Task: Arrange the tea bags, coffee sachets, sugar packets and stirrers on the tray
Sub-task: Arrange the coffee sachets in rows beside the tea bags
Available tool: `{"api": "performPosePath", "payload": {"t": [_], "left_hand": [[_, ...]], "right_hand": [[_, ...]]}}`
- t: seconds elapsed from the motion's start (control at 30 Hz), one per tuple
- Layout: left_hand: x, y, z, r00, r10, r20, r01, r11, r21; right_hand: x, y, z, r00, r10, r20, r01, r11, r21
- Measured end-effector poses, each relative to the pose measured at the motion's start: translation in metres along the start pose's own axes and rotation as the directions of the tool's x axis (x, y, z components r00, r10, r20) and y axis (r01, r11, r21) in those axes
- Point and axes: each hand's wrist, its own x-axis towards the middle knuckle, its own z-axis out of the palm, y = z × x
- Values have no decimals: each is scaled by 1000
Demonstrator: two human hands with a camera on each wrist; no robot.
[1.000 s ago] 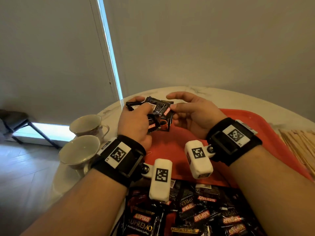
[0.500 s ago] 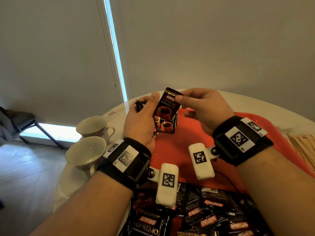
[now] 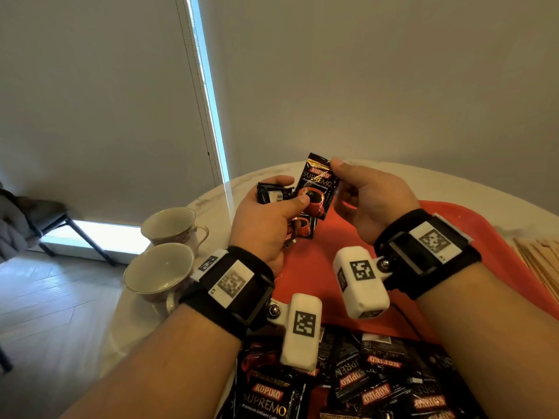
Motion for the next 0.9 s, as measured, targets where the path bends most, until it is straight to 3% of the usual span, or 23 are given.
{"api": "performPosePath", "payload": {"t": [0.1, 0.27, 0.37, 0.5, 0.7, 0.9], "left_hand": [[2, 0, -1, 999, -3, -45, 2, 1000, -18], [9, 0, -4, 996, -7, -90, 1, 998, -68], [11, -2, -4, 991, -8, -134, 0, 998, -61], [13, 2, -4, 968, 0, -250, -22, 996, -84], [12, 3, -4, 959, -10, -283, -26, 992, -123], [10, 6, -4, 955, -13, -295, -26, 991, -128]], "right_hand": [[0, 3, 0, 999, -52, -11, 51, 997, -50], [-3, 4, 2, 982, 36, 186, 0, 981, -191], [-1, 7, 2, 989, -1, 147, 32, 978, -208], [5, 15, -8, 996, 78, 41, -66, 971, -231], [10, 33, -15, 967, 253, -28, -244, 885, -396], [13, 31, -9, 955, 288, -64, -280, 813, -512]]}}
